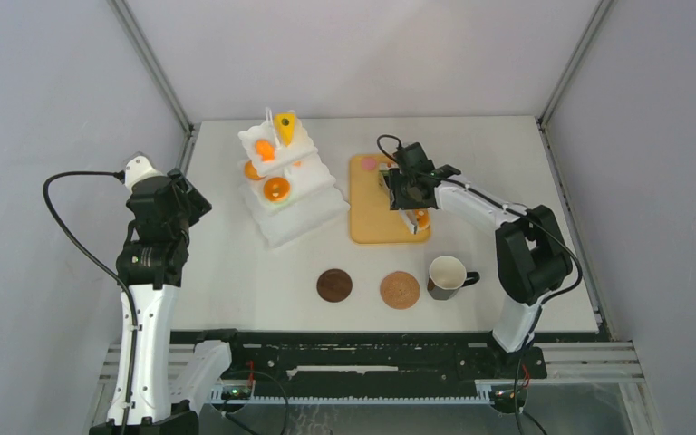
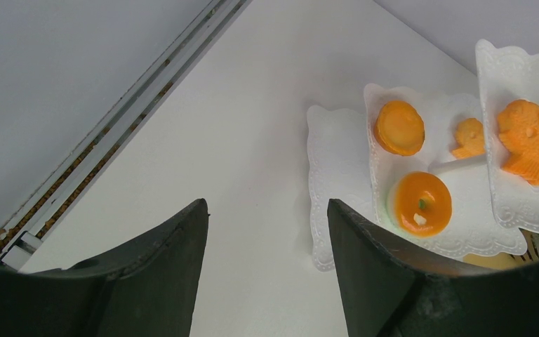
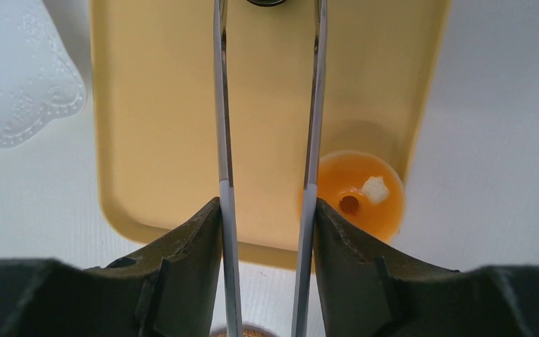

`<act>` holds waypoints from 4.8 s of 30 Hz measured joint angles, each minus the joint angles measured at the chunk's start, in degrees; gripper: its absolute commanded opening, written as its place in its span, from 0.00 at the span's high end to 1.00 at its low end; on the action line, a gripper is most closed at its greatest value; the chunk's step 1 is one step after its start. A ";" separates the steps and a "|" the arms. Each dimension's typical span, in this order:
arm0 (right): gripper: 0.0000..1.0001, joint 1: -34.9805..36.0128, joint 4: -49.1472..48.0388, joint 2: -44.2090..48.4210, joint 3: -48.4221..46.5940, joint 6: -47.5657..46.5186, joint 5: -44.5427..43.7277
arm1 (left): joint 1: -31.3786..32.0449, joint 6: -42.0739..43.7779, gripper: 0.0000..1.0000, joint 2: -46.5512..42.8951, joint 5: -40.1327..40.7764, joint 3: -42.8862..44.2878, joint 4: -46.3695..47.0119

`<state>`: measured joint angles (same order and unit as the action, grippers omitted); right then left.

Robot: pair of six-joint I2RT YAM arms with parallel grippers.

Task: Serve the afternoon tea

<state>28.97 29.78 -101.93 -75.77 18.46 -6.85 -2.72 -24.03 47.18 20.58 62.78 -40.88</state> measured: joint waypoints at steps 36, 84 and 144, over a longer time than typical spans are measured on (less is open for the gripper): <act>0.76 3.41 6.03 7.61 -2.10 -0.74 -1.68 | 0.00 0.07 0.32 -0.48 0.24 0.00 0.00; 0.47 17.94 7.93 -0.55 -20.70 -2.19 8.81 | 0.00 0.09 0.32 -1.42 0.31 0.00 -0.42; 0.84 -7.89 -1.92 -5.84 -10.16 1.40 4.48 | 0.00 0.07 0.32 -0.07 0.66 -0.22 -0.37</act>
<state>21.08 27.86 -107.77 -85.93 19.86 -2.37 -2.72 -23.97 47.11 21.23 62.57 -41.25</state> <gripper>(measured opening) 0.293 0.678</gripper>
